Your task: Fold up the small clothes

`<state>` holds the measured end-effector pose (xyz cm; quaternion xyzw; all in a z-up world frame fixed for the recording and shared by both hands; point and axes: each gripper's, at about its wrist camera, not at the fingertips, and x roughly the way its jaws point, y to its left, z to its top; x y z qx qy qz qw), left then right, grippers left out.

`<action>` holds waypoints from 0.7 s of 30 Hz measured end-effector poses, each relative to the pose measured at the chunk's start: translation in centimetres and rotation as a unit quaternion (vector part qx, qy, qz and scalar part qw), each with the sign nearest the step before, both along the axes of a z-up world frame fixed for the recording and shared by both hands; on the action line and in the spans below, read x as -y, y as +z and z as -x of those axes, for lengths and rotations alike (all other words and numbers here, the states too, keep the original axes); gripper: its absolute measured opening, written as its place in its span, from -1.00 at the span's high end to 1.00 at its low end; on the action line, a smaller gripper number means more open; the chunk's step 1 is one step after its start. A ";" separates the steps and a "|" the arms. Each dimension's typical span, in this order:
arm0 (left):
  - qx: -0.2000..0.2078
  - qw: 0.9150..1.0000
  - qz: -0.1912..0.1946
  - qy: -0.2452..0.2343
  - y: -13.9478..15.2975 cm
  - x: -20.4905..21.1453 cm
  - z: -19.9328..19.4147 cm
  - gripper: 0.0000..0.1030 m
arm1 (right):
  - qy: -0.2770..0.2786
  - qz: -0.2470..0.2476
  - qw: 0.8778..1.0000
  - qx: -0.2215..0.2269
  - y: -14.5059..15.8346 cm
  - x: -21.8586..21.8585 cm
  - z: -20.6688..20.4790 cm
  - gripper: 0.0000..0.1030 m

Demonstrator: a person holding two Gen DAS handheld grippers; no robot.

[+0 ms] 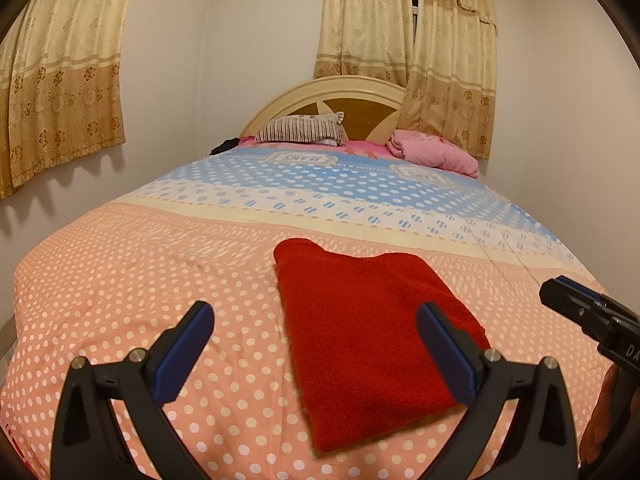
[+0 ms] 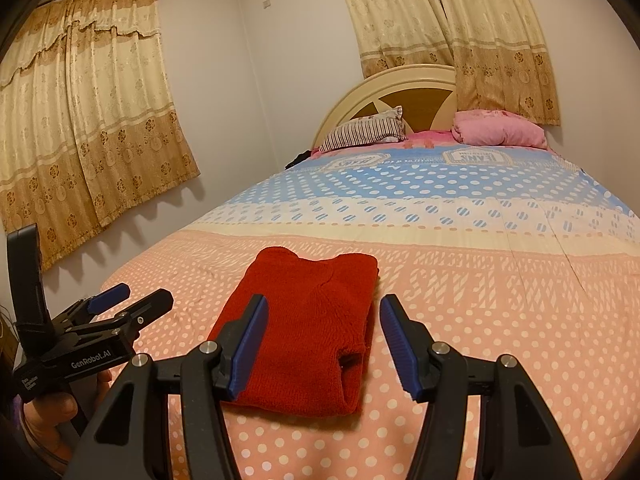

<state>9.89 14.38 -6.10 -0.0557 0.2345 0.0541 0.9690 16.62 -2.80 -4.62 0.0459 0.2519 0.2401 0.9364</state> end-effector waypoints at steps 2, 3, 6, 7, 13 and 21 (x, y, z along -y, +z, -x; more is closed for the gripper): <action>-0.001 1.000 0.000 -0.001 -0.1 0.0 0.0 -1.00 | 0.000 0.000 1.000 0.000 0.0 0.0 0.0 -0.15; -0.001 1.000 0.000 -0.001 -0.1 0.1 -0.1 -1.00 | 0.000 0.000 1.000 0.000 0.0 -0.1 0.0 -0.15; -0.002 1.000 0.000 -0.001 -0.1 0.0 -0.1 -1.00 | 0.001 0.000 1.000 -0.001 0.0 -0.2 -0.1 -0.15; -0.002 1.000 0.000 -0.001 -0.1 0.1 -0.1 -1.00 | 0.002 0.000 1.000 -0.001 0.1 -0.2 0.0 -0.16; -0.004 1.000 -0.001 -0.002 -0.3 0.2 -0.1 -1.00 | 0.003 0.000 1.000 0.000 0.2 -0.3 0.2 -0.16; -0.004 1.000 -0.007 -0.005 -0.5 0.5 -0.2 -1.00 | 0.005 -0.001 1.000 0.000 0.4 -0.5 0.5 -0.16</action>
